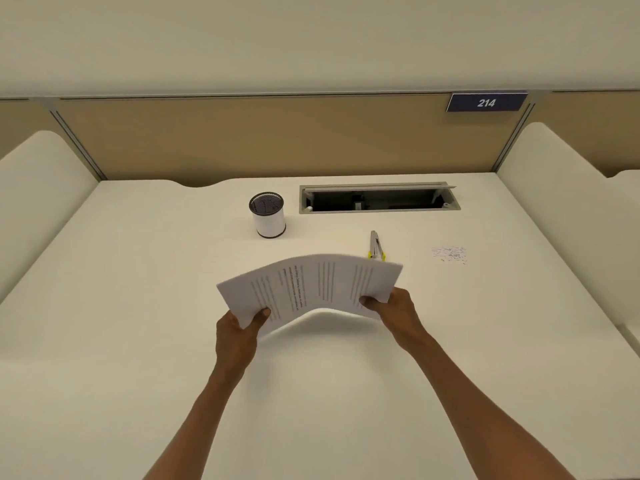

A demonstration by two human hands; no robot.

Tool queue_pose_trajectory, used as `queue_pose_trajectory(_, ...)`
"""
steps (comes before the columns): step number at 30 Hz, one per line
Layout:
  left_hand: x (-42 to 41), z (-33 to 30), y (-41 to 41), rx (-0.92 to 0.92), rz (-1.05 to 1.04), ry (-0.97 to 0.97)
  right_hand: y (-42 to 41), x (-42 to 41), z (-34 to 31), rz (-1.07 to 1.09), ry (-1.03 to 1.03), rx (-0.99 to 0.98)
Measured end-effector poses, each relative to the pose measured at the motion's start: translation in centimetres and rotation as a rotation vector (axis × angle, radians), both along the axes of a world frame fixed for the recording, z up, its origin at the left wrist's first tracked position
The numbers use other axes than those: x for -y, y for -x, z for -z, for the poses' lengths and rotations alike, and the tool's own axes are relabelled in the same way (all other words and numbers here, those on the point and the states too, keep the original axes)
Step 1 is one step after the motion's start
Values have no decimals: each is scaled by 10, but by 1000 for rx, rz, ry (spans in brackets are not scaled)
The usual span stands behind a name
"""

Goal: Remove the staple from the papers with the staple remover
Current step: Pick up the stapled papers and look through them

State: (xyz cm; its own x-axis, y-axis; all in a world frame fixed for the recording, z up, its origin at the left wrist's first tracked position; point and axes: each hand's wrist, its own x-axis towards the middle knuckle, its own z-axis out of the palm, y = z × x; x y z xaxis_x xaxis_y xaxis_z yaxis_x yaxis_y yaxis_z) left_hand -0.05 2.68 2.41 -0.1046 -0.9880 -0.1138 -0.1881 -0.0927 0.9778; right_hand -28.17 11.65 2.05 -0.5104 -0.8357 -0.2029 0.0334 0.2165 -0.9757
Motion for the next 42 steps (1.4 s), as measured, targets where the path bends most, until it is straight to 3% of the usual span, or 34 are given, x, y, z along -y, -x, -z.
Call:
queue_pose_trajectory(20,7,13,3,84,24,-17,3,5,18,-5,-99,-22)
queue_pose_trajectory(30,6,16,-7,68,114,-222,18,20,-20,-54,-108,-280)
queue_pose_trajectory(34,-13,21,-1,-27,78,-307,19,26,-25,-52,-123,-356)
queue_pose_trajectory(39,-39,36,12,-211,19,-551,34,39,-31,-129,-212,-543)
queue_pose_trajectory(42,-40,36,15,-220,36,-595,43,47,-35,-168,-243,-616)
